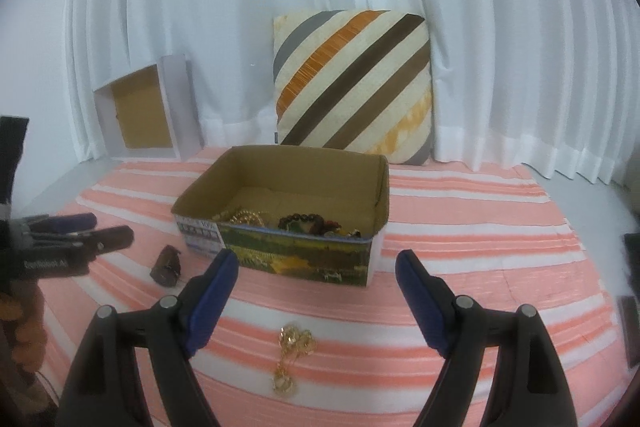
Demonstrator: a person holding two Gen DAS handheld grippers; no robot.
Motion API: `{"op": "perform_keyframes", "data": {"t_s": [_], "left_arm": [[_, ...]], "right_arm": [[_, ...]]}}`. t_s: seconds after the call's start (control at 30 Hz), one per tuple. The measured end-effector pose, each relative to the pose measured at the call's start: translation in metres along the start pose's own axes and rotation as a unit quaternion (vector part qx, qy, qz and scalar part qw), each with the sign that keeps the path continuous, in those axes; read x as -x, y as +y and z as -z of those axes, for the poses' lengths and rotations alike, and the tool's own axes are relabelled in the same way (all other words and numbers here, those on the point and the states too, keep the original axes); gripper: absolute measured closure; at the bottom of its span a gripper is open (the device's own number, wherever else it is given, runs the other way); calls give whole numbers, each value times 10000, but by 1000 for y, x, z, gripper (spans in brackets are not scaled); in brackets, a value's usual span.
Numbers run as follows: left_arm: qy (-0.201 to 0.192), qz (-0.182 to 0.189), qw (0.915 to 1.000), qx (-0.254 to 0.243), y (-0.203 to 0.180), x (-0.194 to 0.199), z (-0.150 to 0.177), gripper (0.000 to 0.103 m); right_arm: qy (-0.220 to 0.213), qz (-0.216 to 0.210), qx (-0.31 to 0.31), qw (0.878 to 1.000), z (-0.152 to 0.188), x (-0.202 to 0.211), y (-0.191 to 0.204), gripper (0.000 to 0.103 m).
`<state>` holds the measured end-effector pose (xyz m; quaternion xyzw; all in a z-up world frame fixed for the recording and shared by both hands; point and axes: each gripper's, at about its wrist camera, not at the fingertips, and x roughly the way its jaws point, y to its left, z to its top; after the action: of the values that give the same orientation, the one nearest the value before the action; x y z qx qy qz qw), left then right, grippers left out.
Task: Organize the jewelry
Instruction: 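Lower both held pieces into the box, open both tools and withdraw, then close the left tool on the black watch while the right tool grips the gold earrings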
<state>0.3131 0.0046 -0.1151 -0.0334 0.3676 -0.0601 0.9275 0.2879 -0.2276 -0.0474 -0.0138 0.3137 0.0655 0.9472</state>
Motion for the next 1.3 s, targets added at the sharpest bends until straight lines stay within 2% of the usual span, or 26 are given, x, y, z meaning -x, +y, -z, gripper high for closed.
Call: {"op": "perform_keyframes", "data": {"t_s": [0.2,0.37,0.47,0.67,0.87,1.03,1.2,1.3], "left_arm": [[281,-63,9996,37,20,-7,58,8],[682,-195,9975,-77,34,-27,99,8],[863,-238,9960,-31,42,-36,111,8],[1129,-251,9933,4,46,-55,108,8],[1250,-482,9909,-121,44,-75,99,8],[1266,-510,9905,-137,43,-91,88,2],[1207,-513,9913,-95,44,-110,75,0],[1198,-501,9915,-97,46,-116,69,0]], "right_arm": [[99,308,-19,9995,35,6,7,20],[479,339,107,9982,77,-3,9,20],[703,342,140,9968,95,-9,8,20],[1177,332,300,9920,115,-24,14,20],[1497,176,610,9867,120,-38,28,20],[1693,73,683,9832,125,-49,32,20],[1789,-175,331,9832,121,-62,24,20],[1888,-157,305,9814,113,-75,25,19]]}}
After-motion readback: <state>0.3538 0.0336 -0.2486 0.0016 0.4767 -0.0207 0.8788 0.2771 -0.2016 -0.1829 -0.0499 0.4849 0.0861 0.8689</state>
